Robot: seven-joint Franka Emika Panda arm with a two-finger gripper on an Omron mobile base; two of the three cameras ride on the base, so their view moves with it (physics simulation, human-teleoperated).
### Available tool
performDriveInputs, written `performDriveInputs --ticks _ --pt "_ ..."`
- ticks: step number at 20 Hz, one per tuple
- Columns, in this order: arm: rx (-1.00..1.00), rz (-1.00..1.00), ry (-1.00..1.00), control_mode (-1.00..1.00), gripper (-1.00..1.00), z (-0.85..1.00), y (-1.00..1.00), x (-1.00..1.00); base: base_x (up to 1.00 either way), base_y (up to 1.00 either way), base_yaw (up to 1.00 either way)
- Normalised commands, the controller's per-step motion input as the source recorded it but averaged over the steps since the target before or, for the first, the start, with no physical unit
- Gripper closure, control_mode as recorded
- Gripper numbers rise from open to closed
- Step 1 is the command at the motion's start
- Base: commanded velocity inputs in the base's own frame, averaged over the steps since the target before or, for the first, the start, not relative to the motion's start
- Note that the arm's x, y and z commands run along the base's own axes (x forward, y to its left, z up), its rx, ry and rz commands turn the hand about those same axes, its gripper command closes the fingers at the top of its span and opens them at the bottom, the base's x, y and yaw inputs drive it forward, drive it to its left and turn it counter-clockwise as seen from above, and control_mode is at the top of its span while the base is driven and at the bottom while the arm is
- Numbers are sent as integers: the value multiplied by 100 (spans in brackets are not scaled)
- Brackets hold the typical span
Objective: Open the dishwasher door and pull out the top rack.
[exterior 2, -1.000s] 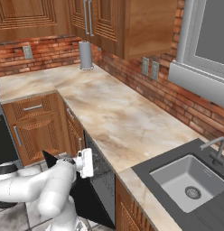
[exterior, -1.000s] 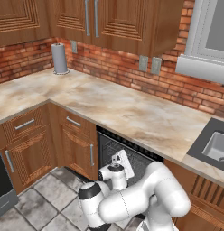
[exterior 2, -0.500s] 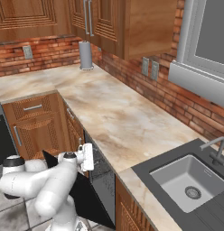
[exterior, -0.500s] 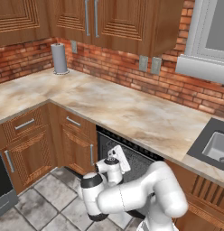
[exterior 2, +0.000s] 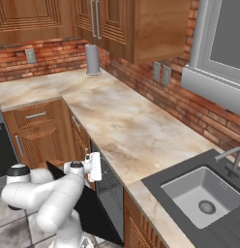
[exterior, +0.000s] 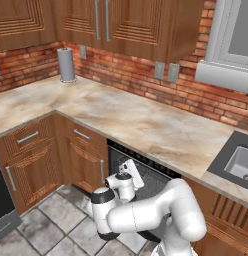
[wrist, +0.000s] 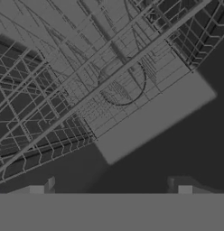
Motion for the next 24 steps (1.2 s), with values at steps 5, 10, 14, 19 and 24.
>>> performDriveInputs --ticks 5,10,14,19,24 --pt "-17 0 3 -100 -100 -69 1 19 0 0 0" --pt "-17 0 3 -100 -100 -72 1 10 0 0 0" --pt "-19 0 4 -100 -100 -85 18 0 0 0 0" --pt "-21 0 3 -100 -100 -92 28 0 0 0 0" --pt "-21 0 0 -100 -100 -64 11 6 0 0 0"
